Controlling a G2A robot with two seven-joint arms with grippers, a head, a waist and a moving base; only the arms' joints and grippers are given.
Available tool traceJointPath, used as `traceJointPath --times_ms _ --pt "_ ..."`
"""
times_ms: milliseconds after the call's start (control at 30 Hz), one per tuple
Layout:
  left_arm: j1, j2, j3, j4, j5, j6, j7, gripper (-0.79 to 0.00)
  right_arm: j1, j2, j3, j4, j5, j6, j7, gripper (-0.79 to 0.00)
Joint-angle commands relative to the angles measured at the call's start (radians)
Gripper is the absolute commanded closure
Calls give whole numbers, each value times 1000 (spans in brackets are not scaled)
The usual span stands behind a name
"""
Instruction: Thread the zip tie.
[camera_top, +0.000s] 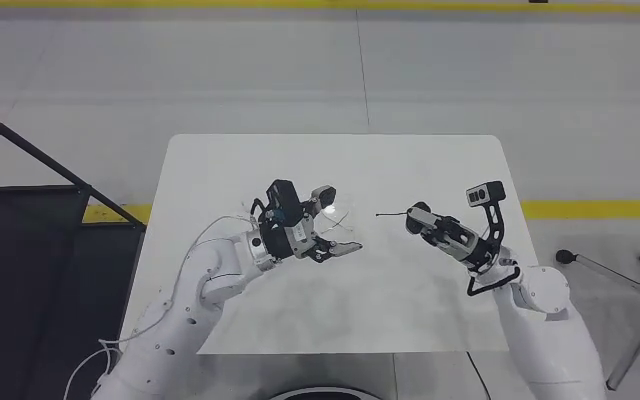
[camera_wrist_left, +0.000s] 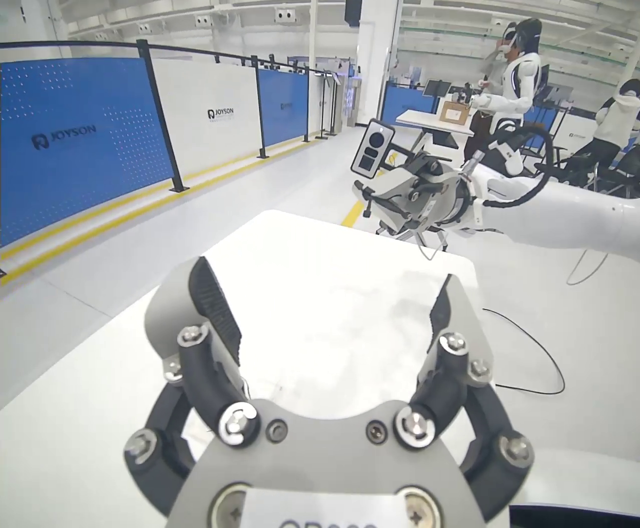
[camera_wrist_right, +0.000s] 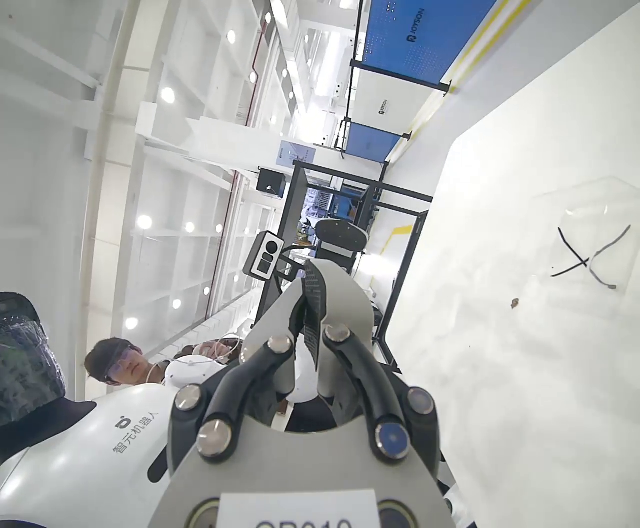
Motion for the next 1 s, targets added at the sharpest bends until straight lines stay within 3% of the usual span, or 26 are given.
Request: traceJointPath --times_ms 0,100,267,433,700,967 --pt "13 -1 3 -3 -23 9 -1 -785 0 0 0 0 0 0 0 0" --pt "23 -3 1 9 -125 9 -21 -785 -9 0 0 -13 -43 -18 -37 0" --pt "6 -7 11 54 -390 -18 -119 -785 -41 -3 0 -42 -90 -131 -115 0" --pt "-16 -13 36 80 -570 -46 -166 -785 -78 -11 -1 -62 -132 -218 -249 0" --pt "-71 -48 144 127 -739 4 -153 -785 -129 -28 -41 -133 -325 -285 -482 0" --pt "-95 -52 158 141 -726 31 -182 -785 -131 -28 -45 -138 -343 -284 -493 0"
